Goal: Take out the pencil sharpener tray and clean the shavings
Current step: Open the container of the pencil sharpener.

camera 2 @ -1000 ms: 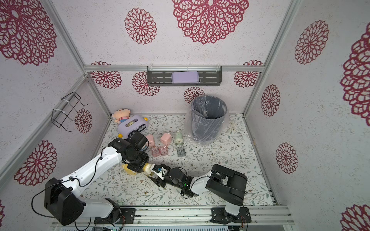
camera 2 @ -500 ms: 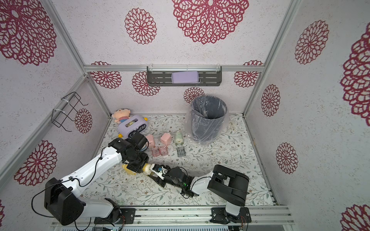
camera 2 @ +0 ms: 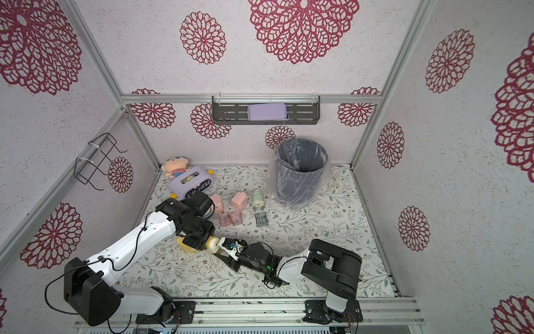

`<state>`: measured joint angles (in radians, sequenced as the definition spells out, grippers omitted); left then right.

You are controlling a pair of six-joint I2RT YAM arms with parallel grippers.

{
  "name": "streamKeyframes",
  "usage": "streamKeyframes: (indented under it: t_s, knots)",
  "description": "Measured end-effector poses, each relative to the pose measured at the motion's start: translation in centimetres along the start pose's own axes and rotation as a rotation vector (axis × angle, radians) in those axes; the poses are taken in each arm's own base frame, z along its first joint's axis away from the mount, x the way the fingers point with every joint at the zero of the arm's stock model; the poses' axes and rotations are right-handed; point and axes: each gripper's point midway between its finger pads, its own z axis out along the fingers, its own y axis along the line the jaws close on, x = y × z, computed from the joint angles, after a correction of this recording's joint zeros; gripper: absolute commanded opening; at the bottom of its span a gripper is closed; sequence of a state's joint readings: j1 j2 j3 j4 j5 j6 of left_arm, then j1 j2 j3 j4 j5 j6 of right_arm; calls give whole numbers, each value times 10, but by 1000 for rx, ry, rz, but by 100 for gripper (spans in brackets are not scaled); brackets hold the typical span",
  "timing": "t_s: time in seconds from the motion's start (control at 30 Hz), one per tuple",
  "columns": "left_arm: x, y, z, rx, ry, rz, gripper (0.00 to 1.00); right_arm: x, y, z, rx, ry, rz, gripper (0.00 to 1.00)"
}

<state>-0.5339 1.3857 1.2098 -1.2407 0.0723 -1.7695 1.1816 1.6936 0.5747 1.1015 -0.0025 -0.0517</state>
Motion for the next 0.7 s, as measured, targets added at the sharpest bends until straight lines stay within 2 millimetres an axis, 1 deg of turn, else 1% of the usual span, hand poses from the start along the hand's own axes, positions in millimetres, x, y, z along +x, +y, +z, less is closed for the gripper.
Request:
streamKeyframes:
  t_s: [0.13, 0.33, 0.5, 0.57, 0.7]
  knots:
    - [-5, 0, -3, 0, -28, -6, 25, -2, 0, -6, 0, -15, 8, 43]
    - [-12, 0, -5, -15, -83, -20, 24, -2, 0, -10, -1, -24, 22, 43]
    - [-13, 0, -5, -27, -98, -22, 24, 0, 0, -15, -1, -24, 35, 42]
    - [-15, 0, -5, -27, -110, -26, 24, -1, 0, -20, 0, -25, 45, 42]
    - [-20, 2, -11, -32, -142, -33, 24, -2, -5, -41, 28, -33, 73, 42]
